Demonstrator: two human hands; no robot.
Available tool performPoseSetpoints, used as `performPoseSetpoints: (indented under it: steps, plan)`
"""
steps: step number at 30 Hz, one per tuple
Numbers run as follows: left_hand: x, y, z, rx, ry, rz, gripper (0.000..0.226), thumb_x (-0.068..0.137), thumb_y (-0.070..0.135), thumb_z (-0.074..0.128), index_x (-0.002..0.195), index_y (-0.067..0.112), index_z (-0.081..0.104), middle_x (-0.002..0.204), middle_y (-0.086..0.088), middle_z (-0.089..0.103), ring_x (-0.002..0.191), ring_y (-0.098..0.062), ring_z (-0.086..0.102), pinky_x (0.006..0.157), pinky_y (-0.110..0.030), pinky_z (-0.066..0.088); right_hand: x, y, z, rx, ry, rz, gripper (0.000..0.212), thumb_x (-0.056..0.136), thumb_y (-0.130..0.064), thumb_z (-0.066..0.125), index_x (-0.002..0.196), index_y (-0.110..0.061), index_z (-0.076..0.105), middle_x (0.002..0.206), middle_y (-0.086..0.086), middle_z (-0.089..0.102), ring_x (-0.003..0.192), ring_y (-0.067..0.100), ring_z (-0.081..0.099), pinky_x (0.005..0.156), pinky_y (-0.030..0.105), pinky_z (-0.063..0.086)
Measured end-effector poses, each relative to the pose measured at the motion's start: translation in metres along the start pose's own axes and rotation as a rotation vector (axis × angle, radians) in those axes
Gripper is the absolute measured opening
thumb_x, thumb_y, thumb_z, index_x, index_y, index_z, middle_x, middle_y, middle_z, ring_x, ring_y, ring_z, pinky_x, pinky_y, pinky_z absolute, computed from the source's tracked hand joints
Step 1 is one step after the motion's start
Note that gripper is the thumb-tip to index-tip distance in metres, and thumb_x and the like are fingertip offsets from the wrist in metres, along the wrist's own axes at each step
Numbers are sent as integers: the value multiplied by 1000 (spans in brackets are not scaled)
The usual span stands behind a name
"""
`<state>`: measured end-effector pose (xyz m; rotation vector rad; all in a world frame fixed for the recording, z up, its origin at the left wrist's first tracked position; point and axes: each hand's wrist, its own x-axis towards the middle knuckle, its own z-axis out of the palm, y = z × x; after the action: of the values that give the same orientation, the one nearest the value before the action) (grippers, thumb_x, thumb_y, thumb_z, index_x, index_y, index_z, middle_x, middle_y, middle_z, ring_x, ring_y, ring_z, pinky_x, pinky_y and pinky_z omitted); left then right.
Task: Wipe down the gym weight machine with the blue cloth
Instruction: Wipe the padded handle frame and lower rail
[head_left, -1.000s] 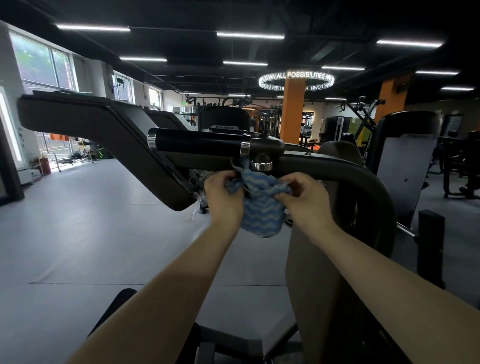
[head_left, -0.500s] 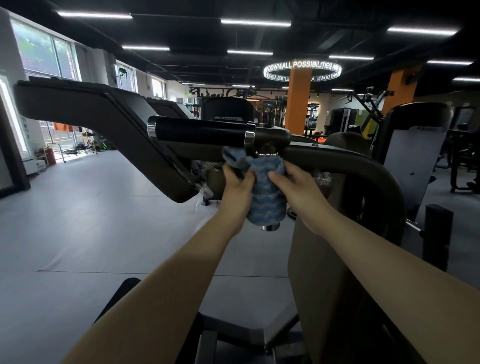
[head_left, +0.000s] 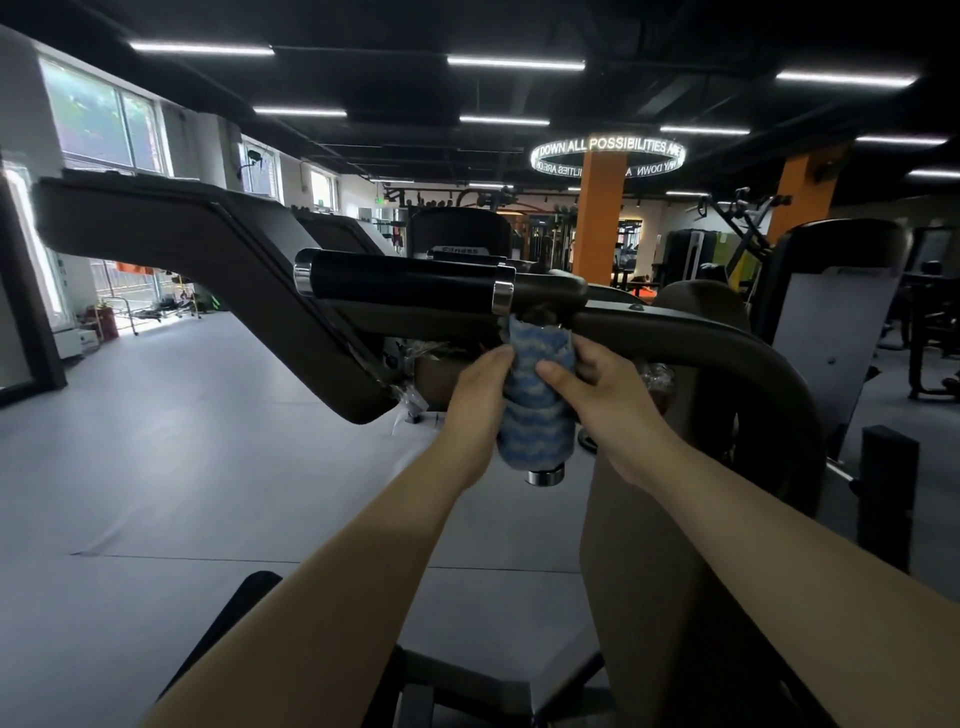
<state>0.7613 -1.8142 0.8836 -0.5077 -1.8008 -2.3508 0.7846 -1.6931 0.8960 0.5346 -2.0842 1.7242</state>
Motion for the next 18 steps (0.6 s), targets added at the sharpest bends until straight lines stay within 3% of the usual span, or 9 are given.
performPoseSetpoints:
  steps: [3, 5, 8, 12, 16, 18]
  plan:
    - [-4, -7, -10, 156, -145, 73, 38, 88, 37, 52, 115, 12, 59, 114, -9, 66, 105, -20, 63, 93, -33, 50, -2, 4, -3, -22, -33, 7, 33, 89, -17, 62, 121, -22, 57, 111, -8, 67, 100, 3, 64, 86, 19, 52]
    - [-9, -12, -11, 305, -121, 133, 28, 92, 30, 51, 115, 16, 56, 117, -7, 64, 106, -18, 62, 94, -32, 50, -7, 9, -4, -42, -40, 7, 35, 88, -16, 63, 121, -22, 56, 110, -8, 66, 98, 0, 63, 84, 16, 52]
    - [-14, -22, -12, 299, -118, 151, 24, 94, 26, 49, 116, 19, 54, 115, -3, 63, 103, -12, 62, 89, -24, 51, -13, 14, -3, -91, -34, -12, 42, 86, -15, 64, 127, -15, 54, 111, -6, 65, 98, -3, 61, 82, 11, 50]
    - [-20, -29, -14, 278, -117, 161, 20, 96, 21, 47, 115, 20, 51, 106, 7, 61, 94, 0, 60, 80, -12, 51, -18, 17, -4, -170, -36, -21, 48, 86, -17, 66, 131, -18, 51, 118, -6, 61, 105, 3, 59, 90, 16, 49]
    - [-27, -38, -14, 262, -104, 164, 24, 96, 17, 47, 119, 18, 49, 108, 5, 61, 91, 3, 62, 78, -12, 51, -23, 25, -4, -207, -24, -9, 48, 87, -16, 64, 133, -19, 49, 117, -7, 61, 105, 4, 59, 88, 17, 50]
    - [-31, -43, -15, 249, -113, 174, 25, 96, 13, 46, 120, 14, 49, 106, 6, 61, 88, 7, 63, 74, -11, 50, -28, 32, -1, -247, 3, -11, 41, 89, -17, 62, 129, -16, 54, 117, -3, 64, 105, 7, 61, 90, 24, 52]
